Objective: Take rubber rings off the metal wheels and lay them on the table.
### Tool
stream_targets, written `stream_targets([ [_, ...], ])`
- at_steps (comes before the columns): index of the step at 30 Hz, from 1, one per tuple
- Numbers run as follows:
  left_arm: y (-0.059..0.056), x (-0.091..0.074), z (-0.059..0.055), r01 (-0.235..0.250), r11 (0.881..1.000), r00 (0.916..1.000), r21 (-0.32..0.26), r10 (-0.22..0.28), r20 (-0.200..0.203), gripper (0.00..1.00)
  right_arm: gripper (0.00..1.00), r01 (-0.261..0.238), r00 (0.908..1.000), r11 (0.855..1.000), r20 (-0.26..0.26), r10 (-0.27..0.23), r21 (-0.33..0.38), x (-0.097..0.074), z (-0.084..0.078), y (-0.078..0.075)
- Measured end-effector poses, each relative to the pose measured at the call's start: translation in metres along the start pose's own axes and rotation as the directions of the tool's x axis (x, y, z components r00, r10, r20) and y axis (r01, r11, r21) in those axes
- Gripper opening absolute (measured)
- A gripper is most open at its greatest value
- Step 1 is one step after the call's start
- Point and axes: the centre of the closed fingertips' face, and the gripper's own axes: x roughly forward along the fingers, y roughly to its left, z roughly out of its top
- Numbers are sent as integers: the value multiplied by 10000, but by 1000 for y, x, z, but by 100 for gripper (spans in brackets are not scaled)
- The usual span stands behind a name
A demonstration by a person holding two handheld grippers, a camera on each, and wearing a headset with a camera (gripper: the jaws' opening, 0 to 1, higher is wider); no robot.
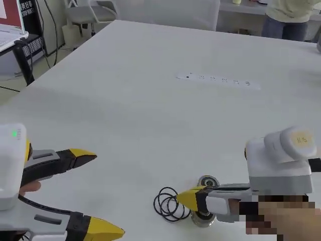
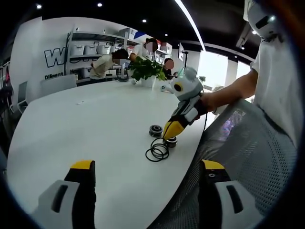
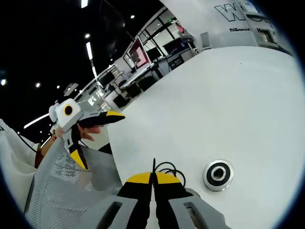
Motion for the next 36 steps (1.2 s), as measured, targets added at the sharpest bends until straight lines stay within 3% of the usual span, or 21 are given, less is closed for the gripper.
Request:
stream_targets([
  [21,-1,0,-1,70,9999,10000,-156,-70,-14,86,0,777,9968,9959,-173,-786,-469,3,-7,-18],
  [36,-1,0,-2,41,9997,10000,-226,-41,12,86,5,1009,9940,9918,-349,-1039,-790,4,-10,-23],
])
